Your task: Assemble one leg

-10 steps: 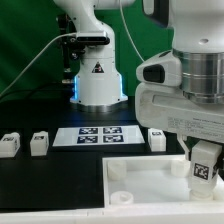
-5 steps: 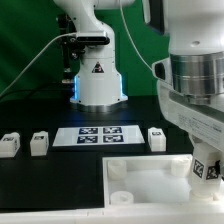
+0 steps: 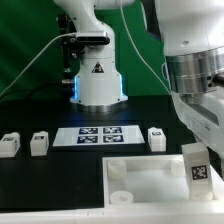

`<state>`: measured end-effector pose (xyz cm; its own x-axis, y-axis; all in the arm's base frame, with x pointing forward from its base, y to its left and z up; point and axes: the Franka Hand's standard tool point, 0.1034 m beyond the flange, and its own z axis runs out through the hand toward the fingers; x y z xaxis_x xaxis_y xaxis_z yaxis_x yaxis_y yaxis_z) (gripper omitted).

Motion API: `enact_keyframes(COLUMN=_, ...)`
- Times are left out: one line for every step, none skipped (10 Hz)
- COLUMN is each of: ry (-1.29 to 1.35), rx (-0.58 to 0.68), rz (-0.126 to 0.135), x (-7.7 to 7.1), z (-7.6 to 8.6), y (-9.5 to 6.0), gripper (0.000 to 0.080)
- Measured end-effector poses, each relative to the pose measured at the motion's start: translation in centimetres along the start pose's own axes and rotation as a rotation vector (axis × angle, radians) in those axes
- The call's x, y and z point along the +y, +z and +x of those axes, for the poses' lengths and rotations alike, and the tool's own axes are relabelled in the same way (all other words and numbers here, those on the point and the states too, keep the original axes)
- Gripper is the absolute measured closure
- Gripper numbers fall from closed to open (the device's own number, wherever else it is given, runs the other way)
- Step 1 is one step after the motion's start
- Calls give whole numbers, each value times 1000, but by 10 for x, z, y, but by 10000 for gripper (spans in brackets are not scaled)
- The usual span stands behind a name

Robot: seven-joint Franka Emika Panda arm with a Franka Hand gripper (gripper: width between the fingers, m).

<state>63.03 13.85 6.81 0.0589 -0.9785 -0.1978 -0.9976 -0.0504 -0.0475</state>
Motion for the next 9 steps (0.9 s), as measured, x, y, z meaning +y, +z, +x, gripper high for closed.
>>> enact_keyframes(ry=-53, rx=0, rz=0, x=0, z=0, y=0, gripper=203)
enact_keyframes(ry=-83, rx=-1, rz=-8, x=2, z=1, y=1, gripper=159)
enact_keyframes(ry=-223, rx=-1, rz=-9, x=2, z=5, y=1, gripper=152)
enact_keyframes(ry=-350, rx=1, rz=-6, x=0, z=10, y=-2, gripper=152)
enact_keyframes(ry=-481, rx=2, rz=-2, x=0, z=17, y=-5, gripper=151)
enact_keyframes(ry=-578, rx=5, rz=-1, x=0, z=21, y=-8, gripper=151)
enact_keyframes(ry=-719, rx=6, rz=-2, x=0, z=21, y=-9, gripper=151)
enact_keyframes(ry=-826, rx=12, rz=-6, x=1, z=19, y=-8, gripper=151)
enact_keyframes(ry=-968, rx=28, rz=-9, x=0, z=14, y=-5, gripper=151)
